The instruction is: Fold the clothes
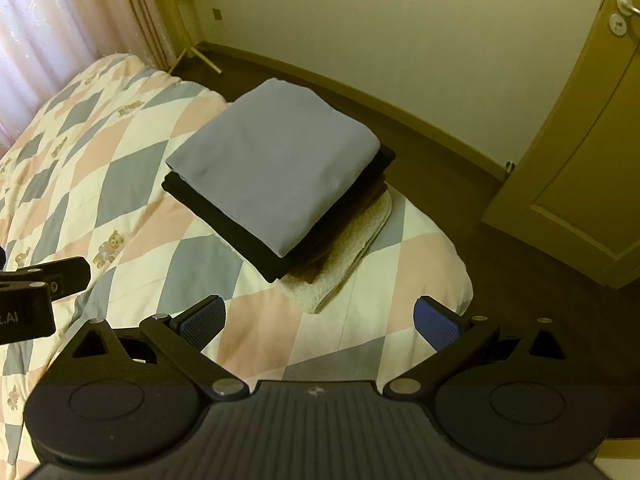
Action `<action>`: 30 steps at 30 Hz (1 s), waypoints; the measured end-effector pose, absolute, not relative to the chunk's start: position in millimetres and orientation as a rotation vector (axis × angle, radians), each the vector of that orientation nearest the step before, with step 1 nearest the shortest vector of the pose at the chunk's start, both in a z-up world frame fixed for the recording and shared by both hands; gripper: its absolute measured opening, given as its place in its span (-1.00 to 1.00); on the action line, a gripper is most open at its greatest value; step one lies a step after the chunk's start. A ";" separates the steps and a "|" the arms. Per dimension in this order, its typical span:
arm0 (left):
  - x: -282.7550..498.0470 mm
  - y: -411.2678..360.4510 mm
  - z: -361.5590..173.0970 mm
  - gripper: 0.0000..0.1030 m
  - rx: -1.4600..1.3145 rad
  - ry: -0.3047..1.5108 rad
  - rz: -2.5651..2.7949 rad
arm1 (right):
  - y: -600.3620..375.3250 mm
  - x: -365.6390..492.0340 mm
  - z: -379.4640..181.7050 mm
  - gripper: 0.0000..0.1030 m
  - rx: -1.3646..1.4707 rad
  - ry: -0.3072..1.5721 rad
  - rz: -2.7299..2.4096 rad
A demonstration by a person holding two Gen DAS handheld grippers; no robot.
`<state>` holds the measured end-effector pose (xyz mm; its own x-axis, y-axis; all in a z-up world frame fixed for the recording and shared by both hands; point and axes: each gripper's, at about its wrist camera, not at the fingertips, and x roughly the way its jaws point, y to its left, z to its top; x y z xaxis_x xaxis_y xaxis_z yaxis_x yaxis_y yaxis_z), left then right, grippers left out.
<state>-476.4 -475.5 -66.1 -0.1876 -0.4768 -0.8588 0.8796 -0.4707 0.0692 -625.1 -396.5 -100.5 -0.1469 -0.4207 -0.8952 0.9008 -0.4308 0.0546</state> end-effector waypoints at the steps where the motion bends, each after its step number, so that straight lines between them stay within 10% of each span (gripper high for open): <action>1: -476.6 -476.6 -67.1 0.98 1.085 0.566 -1.809 | -397.9 -626.0 -101.5 1.00 1.129 0.644 -1.744; 30: -512.3 -517.6 -103.8 0.98 1.158 0.604 -1.727 | -448.5 -669.7 -133.2 1.00 1.177 0.701 -1.673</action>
<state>-512.3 -517.6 -103.8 -0.1142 -0.4278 -0.8966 0.8935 -0.4388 0.0956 -669.7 -448.5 -133.2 -0.0960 -0.3671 -0.9252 0.9170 -0.3941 0.0612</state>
